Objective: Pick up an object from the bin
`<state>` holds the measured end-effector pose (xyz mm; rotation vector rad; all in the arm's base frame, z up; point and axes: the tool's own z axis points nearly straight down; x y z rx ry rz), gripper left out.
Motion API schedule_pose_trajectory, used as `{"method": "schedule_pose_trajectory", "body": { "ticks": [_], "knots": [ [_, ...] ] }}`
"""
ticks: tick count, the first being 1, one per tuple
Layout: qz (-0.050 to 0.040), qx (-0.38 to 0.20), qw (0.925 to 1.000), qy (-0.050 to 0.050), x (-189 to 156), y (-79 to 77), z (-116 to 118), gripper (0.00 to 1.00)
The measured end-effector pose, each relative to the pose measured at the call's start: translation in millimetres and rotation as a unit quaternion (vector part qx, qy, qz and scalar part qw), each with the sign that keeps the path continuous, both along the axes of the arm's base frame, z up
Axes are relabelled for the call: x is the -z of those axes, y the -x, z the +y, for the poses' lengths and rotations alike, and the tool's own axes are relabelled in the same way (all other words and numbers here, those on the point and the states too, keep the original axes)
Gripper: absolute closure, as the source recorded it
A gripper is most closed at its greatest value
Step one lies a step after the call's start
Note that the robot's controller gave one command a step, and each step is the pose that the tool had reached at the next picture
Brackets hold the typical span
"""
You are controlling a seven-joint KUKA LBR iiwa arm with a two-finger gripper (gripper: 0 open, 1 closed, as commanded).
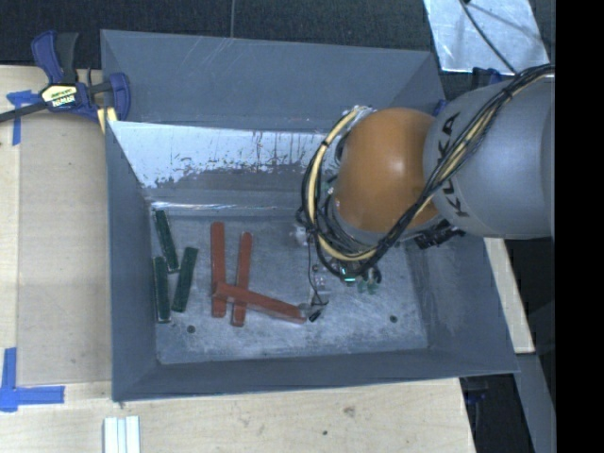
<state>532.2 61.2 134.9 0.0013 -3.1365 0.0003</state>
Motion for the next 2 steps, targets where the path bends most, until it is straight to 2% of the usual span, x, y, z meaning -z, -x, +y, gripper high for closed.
{"method": "schedule_pose_trajectory", "body": {
  "ticks": [1, 2],
  "knots": [
    [-0.0010, 0.055, 0.9985, 0.001, 65.6, 4.1, 34.3, 0.00],
    [-0.0062, 0.056, 0.9984, 0.000, 61.9, 0.6, 33.4, 1.00]
  ]
}}
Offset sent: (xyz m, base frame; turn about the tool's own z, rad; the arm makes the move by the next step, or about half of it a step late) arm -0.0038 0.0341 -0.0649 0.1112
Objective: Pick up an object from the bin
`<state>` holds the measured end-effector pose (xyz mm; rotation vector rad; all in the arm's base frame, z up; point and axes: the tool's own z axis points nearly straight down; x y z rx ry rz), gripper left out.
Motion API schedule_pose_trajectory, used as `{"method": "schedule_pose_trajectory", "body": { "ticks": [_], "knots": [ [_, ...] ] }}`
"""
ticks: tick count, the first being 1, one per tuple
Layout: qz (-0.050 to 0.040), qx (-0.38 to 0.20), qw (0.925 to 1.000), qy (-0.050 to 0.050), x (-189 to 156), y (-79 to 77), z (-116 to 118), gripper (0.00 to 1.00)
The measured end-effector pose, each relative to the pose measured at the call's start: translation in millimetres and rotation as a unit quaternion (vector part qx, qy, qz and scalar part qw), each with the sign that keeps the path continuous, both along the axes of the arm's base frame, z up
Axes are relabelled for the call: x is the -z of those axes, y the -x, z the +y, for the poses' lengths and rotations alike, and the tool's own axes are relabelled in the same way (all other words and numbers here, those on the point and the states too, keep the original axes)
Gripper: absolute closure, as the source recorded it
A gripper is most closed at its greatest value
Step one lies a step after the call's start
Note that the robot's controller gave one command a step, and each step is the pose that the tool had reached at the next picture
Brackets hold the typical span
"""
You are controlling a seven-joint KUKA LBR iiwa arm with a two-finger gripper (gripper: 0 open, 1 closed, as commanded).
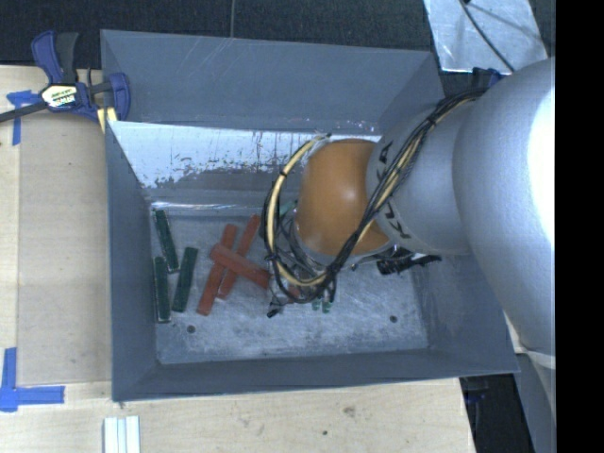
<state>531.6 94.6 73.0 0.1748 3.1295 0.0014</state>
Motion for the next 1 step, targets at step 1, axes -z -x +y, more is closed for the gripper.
{"method": "schedule_pose_trajectory", "body": {
  "ticks": [1],
  "knots": [
    [-0.0017, -0.024, 0.9997, -0.001, -158.6, 16.7, 67.4, 1.00]
  ]
}}
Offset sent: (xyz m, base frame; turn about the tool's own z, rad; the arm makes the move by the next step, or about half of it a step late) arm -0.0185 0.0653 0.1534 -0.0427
